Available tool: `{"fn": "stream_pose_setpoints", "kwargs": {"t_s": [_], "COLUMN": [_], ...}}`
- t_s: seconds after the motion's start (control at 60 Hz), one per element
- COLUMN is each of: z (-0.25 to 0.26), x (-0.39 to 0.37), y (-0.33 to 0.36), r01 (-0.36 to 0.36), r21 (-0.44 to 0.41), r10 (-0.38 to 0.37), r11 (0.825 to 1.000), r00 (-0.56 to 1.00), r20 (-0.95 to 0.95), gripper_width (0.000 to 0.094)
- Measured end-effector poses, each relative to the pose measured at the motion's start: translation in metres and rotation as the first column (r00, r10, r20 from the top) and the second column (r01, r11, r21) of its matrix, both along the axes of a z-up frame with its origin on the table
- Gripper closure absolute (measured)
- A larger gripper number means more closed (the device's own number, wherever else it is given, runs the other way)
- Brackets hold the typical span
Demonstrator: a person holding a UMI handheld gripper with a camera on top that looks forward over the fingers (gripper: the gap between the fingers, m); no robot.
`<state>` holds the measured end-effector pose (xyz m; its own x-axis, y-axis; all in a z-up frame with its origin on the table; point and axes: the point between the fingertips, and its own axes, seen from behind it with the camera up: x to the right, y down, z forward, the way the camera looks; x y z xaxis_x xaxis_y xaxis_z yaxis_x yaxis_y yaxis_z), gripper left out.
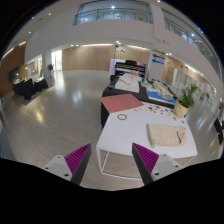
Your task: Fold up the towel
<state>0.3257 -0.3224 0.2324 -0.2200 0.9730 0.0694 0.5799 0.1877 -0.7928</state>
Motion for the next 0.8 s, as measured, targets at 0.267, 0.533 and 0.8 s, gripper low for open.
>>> {"fn": "stream_pose_setpoints", "kwargs": {"t_s": [0.267,0.533,0.8], "z": [-0.039,-0.084,-0.157], "x": [-0.045,-0.125,-0.221], "y": [0.090,0.182,0.223], "r01": [0.138,0.218,0.179], "r21": [0.050,0.074,0.080], "r10": [-0.139,-0.219,-0.181], "r11": [0.989,0.973,0.981], "r00": [0.990,0.976,0.983], "r20": [0.015,0.002,0.026], "gripper_width": [0.0082,0.0083,0.0086]}}
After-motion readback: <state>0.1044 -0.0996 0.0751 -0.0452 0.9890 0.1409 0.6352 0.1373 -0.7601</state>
